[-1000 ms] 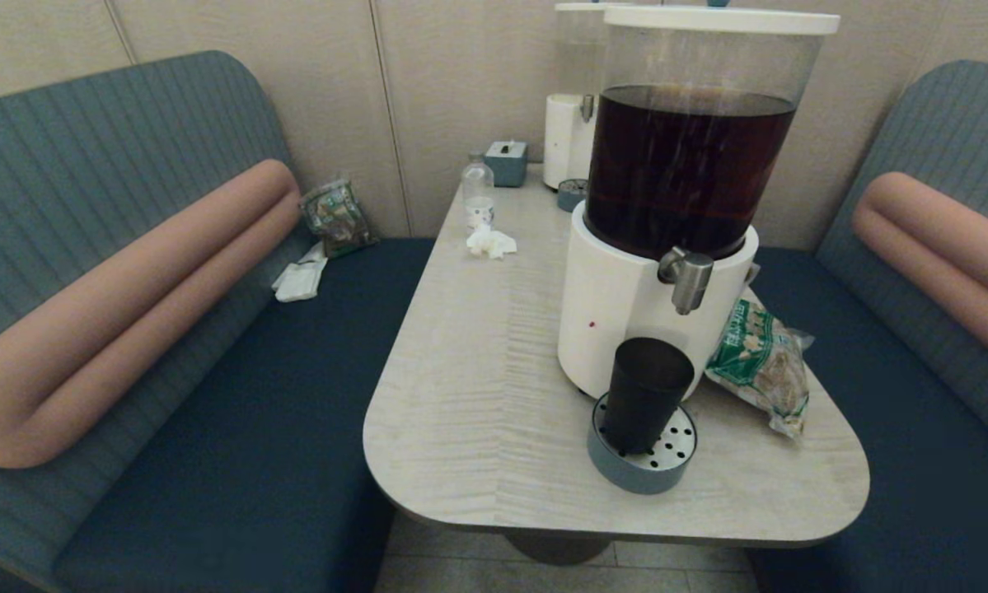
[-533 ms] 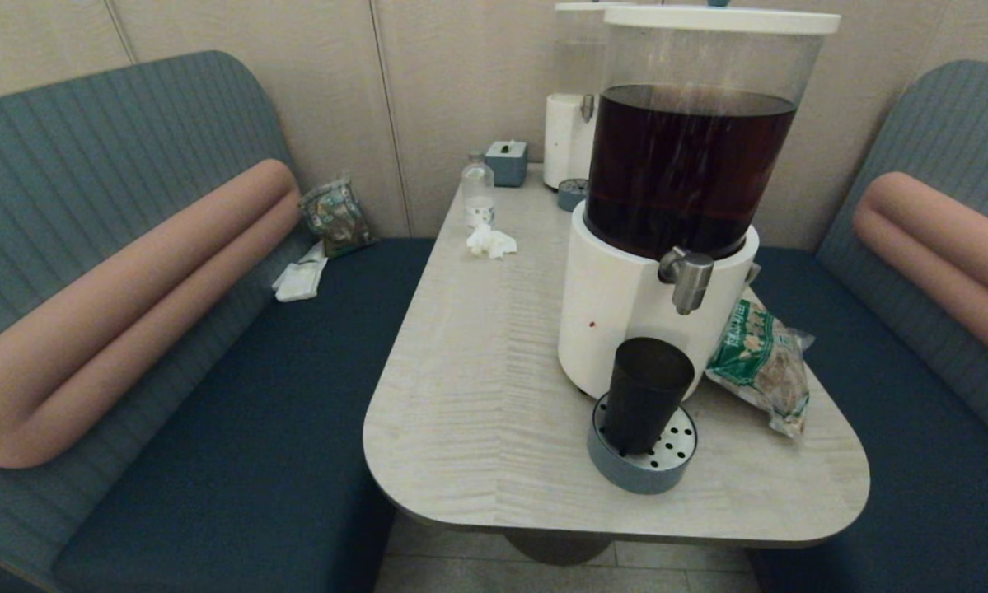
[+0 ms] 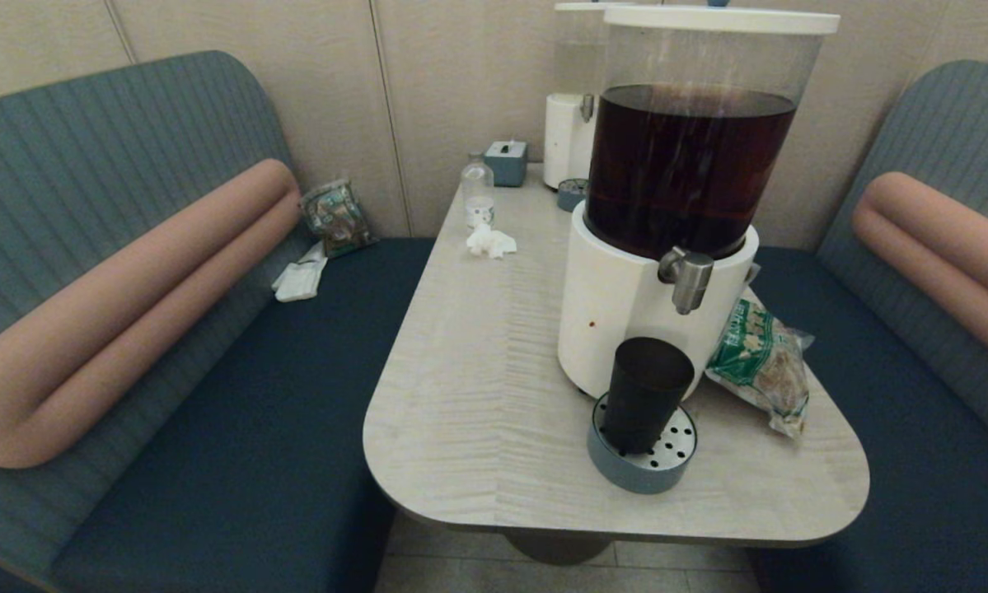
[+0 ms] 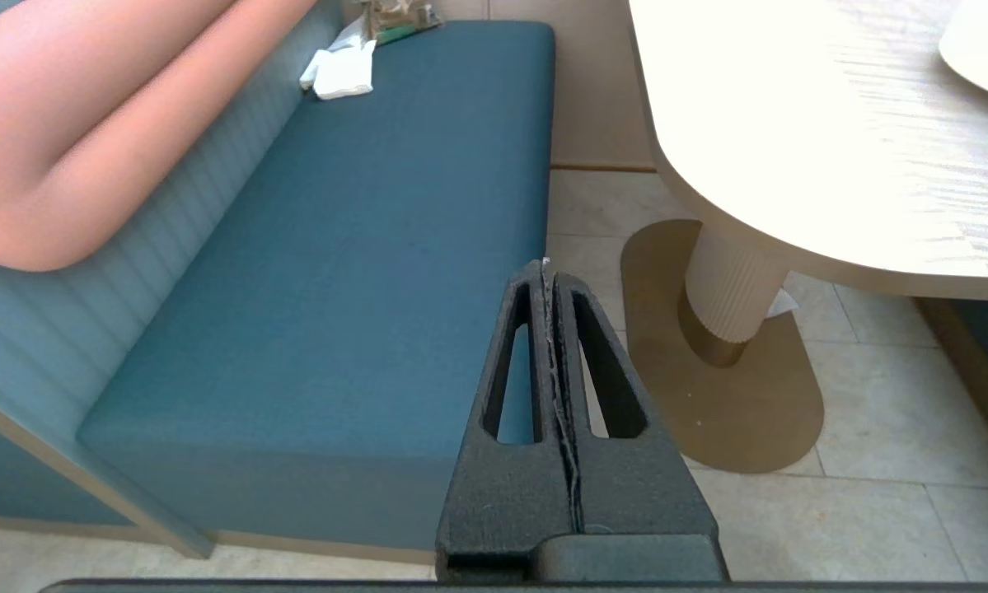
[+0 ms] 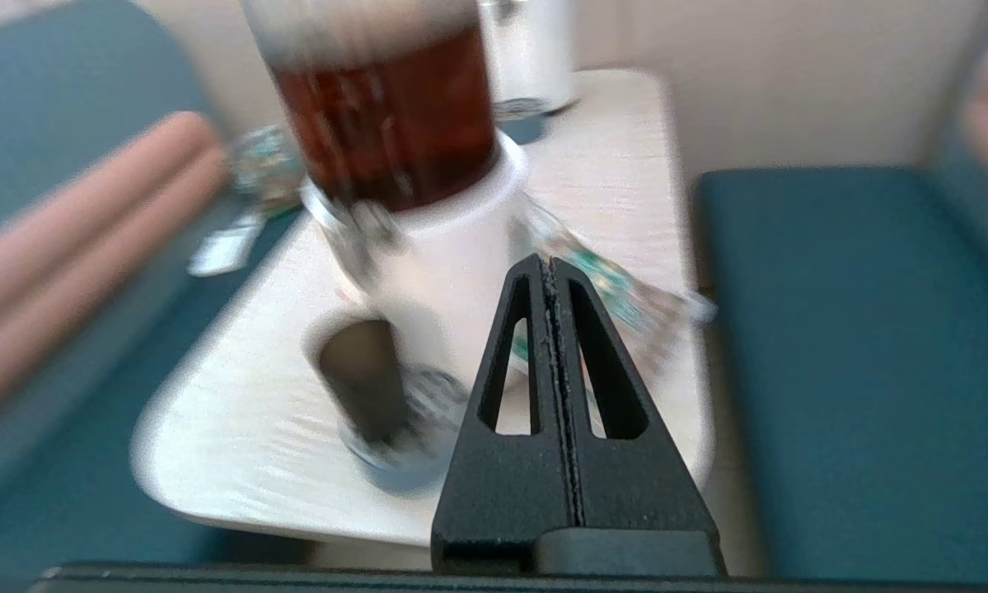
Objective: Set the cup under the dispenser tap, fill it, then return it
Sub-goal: Turn on the faucet
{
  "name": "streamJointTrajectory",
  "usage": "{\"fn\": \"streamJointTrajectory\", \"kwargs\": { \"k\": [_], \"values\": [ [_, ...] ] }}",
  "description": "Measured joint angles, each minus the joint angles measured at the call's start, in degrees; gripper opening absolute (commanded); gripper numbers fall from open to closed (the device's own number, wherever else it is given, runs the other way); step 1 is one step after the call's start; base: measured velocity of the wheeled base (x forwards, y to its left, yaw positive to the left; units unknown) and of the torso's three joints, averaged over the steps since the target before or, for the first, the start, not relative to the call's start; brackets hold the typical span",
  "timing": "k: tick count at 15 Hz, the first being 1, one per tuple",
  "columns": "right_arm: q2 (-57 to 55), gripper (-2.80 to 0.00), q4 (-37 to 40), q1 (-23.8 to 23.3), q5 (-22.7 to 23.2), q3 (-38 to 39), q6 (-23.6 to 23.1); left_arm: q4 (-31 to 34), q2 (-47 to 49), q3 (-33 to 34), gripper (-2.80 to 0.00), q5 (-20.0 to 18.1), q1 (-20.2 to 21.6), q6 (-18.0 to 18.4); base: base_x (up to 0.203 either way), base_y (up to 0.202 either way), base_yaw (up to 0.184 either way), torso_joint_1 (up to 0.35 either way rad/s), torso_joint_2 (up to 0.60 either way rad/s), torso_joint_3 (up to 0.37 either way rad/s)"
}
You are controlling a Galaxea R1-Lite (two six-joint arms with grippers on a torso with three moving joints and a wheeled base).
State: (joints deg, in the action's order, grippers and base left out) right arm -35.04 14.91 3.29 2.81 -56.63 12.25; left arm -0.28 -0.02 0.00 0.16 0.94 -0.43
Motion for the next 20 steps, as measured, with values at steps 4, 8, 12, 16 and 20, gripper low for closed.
{"fn": "streamJointTrajectory", "kwargs": {
  "k": [4,8,12,16,20],
  "values": [
    [-20.41,-2.8,21.73,4.62,2.78,-26.21,2.47,0.01,0.0,0.0,-2.8,0.0,0.0,0.02,0.0,0.0,0.0,0.0,0.0,0.0],
    [-32.4,-2.8,43.99,7.52,6.31,-34.73,-2.36,-0.02,0.0,0.0,-2.8,-0.02,0.0,-0.06,0.0,0.0,0.0,0.0,0.0,0.0],
    [-39.83,-2.8,39.75,9.03,1.48,-34.59,-8.49,0.01,0.0,0.0,-2.8,0.0,0.0,-0.02,0.0,0.0,0.0,0.0,0.0,0.0],
    [-46.44,-2.8,30.72,13.61,-5.04,-36.31,-10.91,0.01,0.0,0.0,-2.8,0.0,-0.01,0.0,0.0,0.0,0.0,0.0,0.0,0.0],
    [-51.98,-2.8,22.37,15.36,-5.46,-37.3,-11.32,0.01,0.0,0.0,-2.8,0.0,-0.01,-0.03,0.0,0.0,0.0,0.0,0.0,0.0]
  ]
}}
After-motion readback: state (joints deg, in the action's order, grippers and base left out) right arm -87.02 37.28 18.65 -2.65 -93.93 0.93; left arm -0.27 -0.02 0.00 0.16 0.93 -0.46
